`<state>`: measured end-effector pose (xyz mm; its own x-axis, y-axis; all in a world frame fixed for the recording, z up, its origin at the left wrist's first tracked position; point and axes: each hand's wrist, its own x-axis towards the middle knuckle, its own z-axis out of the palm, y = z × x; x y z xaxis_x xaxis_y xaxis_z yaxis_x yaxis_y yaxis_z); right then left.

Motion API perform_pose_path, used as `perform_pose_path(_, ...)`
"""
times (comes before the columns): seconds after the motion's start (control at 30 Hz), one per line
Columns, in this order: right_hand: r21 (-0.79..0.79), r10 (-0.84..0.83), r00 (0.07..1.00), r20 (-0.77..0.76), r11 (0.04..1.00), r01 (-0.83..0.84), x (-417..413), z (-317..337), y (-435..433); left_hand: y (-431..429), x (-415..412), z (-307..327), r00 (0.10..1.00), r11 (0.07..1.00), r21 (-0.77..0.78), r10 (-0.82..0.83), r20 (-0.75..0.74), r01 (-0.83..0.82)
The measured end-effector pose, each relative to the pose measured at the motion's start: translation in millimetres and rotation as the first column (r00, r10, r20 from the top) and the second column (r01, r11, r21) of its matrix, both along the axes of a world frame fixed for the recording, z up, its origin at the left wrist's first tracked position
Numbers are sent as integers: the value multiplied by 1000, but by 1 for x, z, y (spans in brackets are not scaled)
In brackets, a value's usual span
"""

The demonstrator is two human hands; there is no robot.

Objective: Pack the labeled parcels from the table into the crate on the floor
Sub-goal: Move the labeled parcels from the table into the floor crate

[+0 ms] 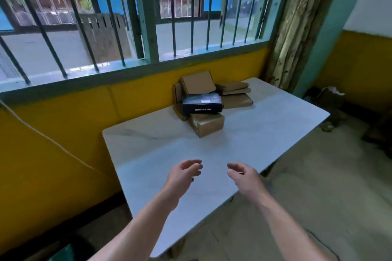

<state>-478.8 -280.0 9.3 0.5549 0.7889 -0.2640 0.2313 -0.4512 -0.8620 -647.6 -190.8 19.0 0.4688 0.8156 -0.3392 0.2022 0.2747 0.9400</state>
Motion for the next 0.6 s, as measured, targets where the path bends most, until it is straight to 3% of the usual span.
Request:
perform_pose_path(0.3,-57,57,997,-51,997,-60,102,-7,136,136,103,-25,984,984,-4,176,33,-176)
perform_pose_path(0.47,-92,75,996,-50,993,-79,154,-10,209,219,146,-33,938,937,37,346,31,-347)
perform_pose_path(0.6,-104,71,995,-69,992,-78,180,-19,254,267,165,-40,856,855,119,513,-60,-504)
